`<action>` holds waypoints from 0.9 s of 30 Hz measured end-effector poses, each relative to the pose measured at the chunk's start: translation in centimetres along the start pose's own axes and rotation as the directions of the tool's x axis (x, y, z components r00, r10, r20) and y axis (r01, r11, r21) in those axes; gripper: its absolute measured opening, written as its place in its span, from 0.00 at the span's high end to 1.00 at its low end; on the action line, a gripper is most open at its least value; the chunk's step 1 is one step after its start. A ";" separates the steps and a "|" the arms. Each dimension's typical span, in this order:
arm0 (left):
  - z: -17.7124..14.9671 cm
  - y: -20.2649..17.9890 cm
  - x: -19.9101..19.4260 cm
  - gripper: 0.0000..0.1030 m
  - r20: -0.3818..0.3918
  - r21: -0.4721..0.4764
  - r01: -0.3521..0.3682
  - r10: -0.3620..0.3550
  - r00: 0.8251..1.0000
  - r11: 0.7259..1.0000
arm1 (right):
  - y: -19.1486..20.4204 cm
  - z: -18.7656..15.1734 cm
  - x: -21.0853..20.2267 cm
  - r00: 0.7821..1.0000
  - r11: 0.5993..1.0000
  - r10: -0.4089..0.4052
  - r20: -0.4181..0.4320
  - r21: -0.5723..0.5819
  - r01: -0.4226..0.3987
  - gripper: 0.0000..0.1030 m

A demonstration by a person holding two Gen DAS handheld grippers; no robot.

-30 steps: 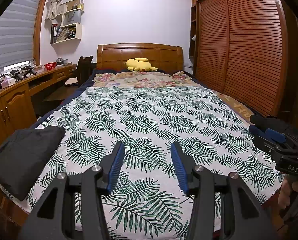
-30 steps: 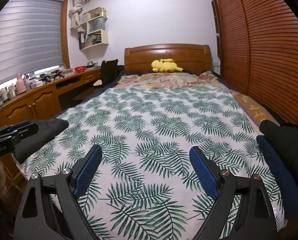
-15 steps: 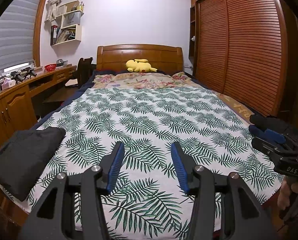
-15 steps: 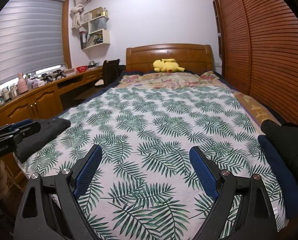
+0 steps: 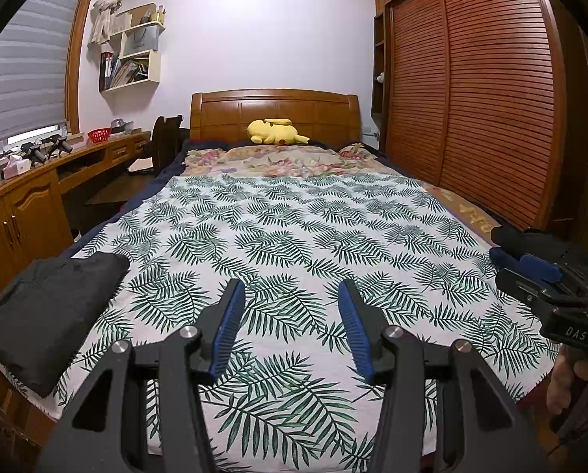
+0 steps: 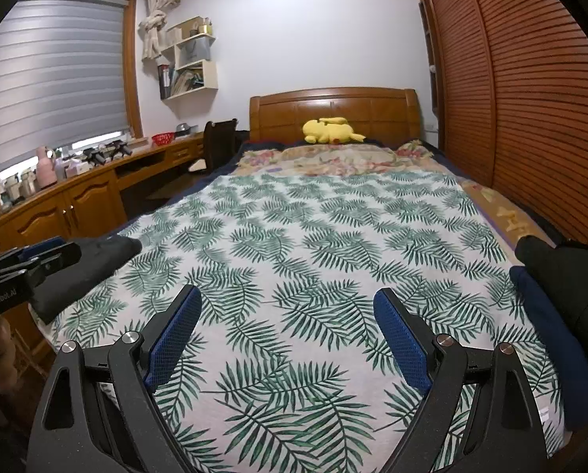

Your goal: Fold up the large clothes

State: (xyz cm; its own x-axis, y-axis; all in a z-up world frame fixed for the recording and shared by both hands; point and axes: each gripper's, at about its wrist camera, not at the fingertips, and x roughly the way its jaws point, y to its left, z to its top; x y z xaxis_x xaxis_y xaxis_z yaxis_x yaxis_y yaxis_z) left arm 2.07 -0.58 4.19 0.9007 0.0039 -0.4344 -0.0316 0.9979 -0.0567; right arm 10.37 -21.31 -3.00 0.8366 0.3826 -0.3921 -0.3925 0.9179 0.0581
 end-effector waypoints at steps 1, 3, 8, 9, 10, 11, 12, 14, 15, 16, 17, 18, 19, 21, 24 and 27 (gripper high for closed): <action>0.0 0.0 0.0 0.52 0.001 0.001 -0.001 0.001 1.000 1.000 | 0.1 0.0 -0.1 1.000 1.000 0.000 0.001 0.000 0.000 0.12; 0.0 -0.1 -0.1 0.52 0.003 0.005 -0.004 0.004 1.000 1.000 | 0.1 0.0 -0.1 1.000 1.000 0.000 0.001 0.001 0.000 0.12; 0.0 -0.1 -0.1 0.52 0.003 0.006 -0.004 0.004 1.000 1.000 | -0.1 0.1 -0.1 1.000 1.000 0.000 0.001 0.002 0.000 0.12; 0.0 -0.1 -0.1 0.52 0.004 0.006 -0.005 0.005 1.000 1.000 | -0.1 0.1 -0.1 1.000 1.000 0.000 0.001 0.002 0.000 0.12; 0.0 -0.1 -0.2 0.52 0.004 0.005 -0.004 0.004 1.000 1.000 | -0.1 0.1 -0.1 1.000 1.000 0.000 0.001 0.002 0.000 0.12; 0.0 -0.2 -0.2 0.52 0.003 0.005 -0.004 0.004 1.000 1.000 | -0.1 0.1 -0.1 1.000 1.000 0.000 0.001 0.002 0.000 0.12; 0.0 -0.2 -0.2 0.52 0.004 0.005 -0.004 0.004 1.000 1.000 | -0.1 0.1 -0.1 1.000 1.000 0.000 0.001 0.002 0.000 0.12; 0.0 -0.2 -0.2 0.52 0.005 0.007 -0.005 0.005 1.000 1.000 | -0.1 0.1 -0.1 1.000 1.000 0.000 0.001 0.002 0.000 0.12; 0.0 -0.2 -0.1 0.52 0.005 0.007 -0.005 0.005 1.000 1.000 | -0.1 0.1 -0.1 1.000 1.000 0.001 0.002 0.003 -0.001 0.12; 0.0 -0.2 -0.1 0.52 0.005 0.007 -0.005 0.005 1.000 1.000 | -0.1 0.1 -0.1 1.000 1.000 0.001 0.001 0.002 -0.001 0.12; 0.0 -0.2 -0.1 0.52 0.005 0.007 -0.005 0.005 1.000 1.000 | 0.0 0.1 -0.1 1.000 1.000 0.001 0.002 0.002 -0.001 0.12; 0.0 -0.2 -0.1 0.52 0.004 0.006 -0.005 0.005 1.000 1.000 | -0.1 0.1 -0.1 1.000 1.000 0.001 0.001 0.002 -0.001 0.12; 0.0 -0.2 -0.1 0.52 0.004 0.005 -0.005 0.005 1.000 1.000 | -0.1 0.1 -0.1 1.000 1.000 0.001 0.001 0.002 -0.001 0.12; 0.0 -0.2 -0.1 0.52 0.005 0.006 -0.005 0.005 1.000 1.000 | -0.1 0.1 -0.1 1.000 1.000 0.000 0.001 0.003 0.000 0.12; 0.0 -0.2 -0.2 0.52 0.005 0.007 -0.006 0.005 1.000 1.000 | -0.1 0.1 -0.1 1.000 1.000 0.000 0.001 0.003 0.000 0.12; 0.0 -0.2 -0.1 0.52 0.005 0.006 -0.005 0.005 1.000 1.000 | -0.1 0.1 -0.1 1.000 1.000 0.000 0.001 0.003 0.000 0.12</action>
State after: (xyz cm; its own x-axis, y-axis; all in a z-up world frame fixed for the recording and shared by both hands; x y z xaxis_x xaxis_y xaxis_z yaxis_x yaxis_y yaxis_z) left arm 1.98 -0.77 4.29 0.9026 0.0088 -0.4303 -0.0331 0.9983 -0.0490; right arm 10.39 -21.39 -2.86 0.8370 0.3830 -0.3909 -0.3915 0.9181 0.0612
